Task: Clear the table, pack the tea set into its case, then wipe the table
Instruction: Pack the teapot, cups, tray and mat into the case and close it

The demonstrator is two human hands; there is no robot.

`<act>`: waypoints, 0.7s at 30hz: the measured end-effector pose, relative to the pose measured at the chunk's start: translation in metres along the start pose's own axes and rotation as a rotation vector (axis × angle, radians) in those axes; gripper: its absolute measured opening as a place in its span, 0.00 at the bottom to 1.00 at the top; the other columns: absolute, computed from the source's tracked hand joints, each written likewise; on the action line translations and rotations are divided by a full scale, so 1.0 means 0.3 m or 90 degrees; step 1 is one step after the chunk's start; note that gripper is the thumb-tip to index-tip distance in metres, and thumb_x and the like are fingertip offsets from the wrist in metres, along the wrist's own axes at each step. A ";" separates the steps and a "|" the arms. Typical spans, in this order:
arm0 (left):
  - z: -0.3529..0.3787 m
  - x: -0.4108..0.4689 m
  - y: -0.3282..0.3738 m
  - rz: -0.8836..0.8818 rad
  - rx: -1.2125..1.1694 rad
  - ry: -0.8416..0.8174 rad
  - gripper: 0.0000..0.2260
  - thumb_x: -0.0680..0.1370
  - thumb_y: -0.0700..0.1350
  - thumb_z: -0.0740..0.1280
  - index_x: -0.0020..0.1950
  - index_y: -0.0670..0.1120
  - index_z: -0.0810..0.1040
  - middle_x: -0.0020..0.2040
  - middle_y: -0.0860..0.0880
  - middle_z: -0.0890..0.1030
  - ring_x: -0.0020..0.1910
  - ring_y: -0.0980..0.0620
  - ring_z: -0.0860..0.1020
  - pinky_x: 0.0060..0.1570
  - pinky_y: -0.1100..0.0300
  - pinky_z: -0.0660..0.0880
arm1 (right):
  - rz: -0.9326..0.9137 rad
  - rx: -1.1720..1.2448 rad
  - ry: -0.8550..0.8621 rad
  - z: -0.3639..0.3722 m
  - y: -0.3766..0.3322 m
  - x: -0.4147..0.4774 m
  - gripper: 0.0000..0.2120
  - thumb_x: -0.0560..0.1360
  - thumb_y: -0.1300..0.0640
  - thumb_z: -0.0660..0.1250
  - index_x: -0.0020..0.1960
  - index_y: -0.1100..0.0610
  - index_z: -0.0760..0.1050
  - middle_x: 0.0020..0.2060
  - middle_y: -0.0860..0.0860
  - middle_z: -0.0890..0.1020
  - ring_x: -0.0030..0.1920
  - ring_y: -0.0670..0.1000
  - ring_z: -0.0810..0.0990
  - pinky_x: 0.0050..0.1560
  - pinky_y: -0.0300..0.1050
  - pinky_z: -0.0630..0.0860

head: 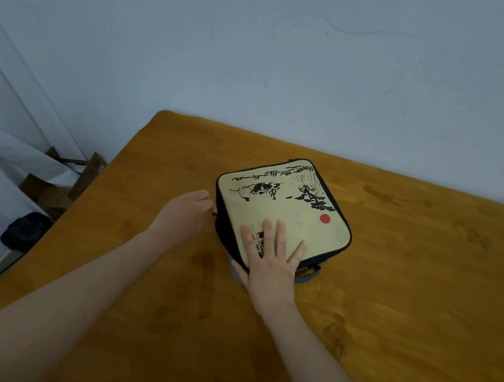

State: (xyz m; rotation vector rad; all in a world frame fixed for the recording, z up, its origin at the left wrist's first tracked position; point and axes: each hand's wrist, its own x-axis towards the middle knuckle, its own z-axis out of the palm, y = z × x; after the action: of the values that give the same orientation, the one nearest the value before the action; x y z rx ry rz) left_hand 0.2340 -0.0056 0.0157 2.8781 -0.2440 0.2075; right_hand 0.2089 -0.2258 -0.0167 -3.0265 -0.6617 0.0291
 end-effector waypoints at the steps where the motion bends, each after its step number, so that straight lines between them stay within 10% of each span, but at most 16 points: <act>1: 0.002 -0.014 0.016 0.011 -0.006 -0.002 0.05 0.76 0.35 0.67 0.48 0.43 0.81 0.45 0.48 0.77 0.40 0.48 0.77 0.35 0.60 0.73 | -0.001 -0.001 0.010 0.001 -0.001 -0.001 0.32 0.77 0.35 0.50 0.78 0.48 0.58 0.76 0.61 0.62 0.77 0.64 0.54 0.65 0.80 0.54; 11: 0.016 -0.114 0.123 -0.076 -0.067 0.000 0.09 0.81 0.39 0.60 0.53 0.42 0.80 0.49 0.48 0.76 0.45 0.49 0.76 0.40 0.59 0.72 | -0.100 0.064 -0.060 -0.085 0.108 -0.023 0.43 0.73 0.32 0.61 0.79 0.45 0.44 0.79 0.53 0.41 0.77 0.56 0.35 0.73 0.70 0.40; 21: 0.040 -0.183 0.211 -0.103 -0.121 0.019 0.08 0.80 0.39 0.62 0.54 0.43 0.81 0.49 0.49 0.77 0.46 0.51 0.77 0.44 0.59 0.74 | -0.060 -0.067 -0.164 -0.131 0.206 -0.036 0.27 0.82 0.42 0.49 0.78 0.39 0.43 0.79 0.55 0.48 0.78 0.64 0.47 0.75 0.64 0.49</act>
State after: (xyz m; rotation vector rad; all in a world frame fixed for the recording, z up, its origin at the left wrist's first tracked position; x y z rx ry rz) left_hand 0.1701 -0.0611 0.0099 2.6868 -0.0240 0.1858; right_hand 0.2259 -0.2880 0.0198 -3.1175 -0.8487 0.3998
